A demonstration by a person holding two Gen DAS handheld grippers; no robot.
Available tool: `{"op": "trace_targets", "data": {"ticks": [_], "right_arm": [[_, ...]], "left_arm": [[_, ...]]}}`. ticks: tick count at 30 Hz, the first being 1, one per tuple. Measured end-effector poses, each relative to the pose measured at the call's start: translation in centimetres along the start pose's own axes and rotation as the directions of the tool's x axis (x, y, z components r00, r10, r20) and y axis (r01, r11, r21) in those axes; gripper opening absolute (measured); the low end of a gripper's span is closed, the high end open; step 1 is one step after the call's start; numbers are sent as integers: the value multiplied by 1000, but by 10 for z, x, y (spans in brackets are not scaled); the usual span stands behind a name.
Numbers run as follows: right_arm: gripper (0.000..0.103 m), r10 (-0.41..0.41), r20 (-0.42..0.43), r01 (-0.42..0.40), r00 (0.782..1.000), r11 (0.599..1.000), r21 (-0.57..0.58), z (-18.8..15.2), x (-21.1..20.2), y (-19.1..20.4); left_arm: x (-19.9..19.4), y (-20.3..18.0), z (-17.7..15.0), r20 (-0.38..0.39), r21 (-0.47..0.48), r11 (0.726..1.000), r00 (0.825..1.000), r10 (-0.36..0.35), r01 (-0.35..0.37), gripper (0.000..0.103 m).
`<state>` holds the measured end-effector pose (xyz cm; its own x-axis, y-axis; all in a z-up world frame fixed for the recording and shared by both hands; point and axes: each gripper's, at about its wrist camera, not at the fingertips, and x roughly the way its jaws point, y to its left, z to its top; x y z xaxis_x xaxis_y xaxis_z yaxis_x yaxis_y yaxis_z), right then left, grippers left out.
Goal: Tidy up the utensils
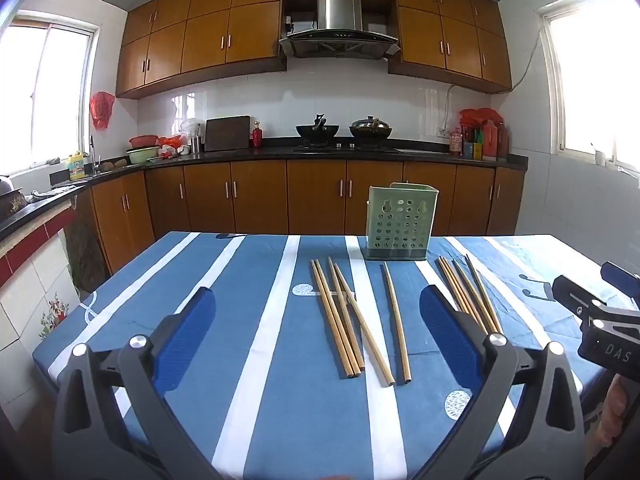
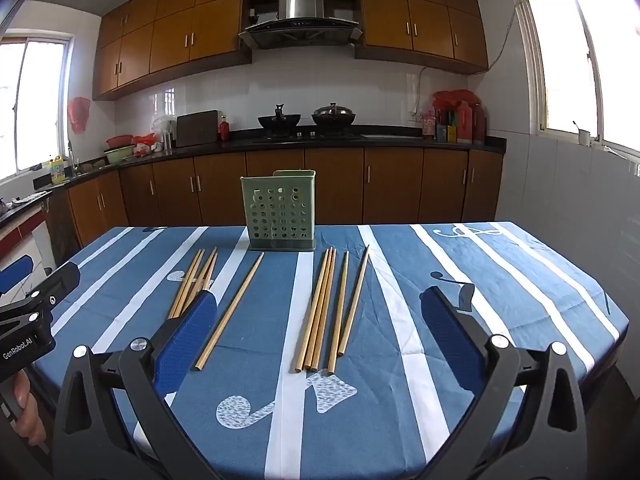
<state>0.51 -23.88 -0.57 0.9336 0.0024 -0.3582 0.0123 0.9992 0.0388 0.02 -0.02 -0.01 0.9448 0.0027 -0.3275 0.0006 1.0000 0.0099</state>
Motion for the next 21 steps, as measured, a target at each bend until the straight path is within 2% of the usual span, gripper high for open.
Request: {"op": "trace_targets", "data": {"ticks": [21], "right_arm": [[101,0,-2,0,1000,1000,1,-2,1,0]], "left_arm": [[0,0,0,0,0,1000,1000,-1,1,99]]}}
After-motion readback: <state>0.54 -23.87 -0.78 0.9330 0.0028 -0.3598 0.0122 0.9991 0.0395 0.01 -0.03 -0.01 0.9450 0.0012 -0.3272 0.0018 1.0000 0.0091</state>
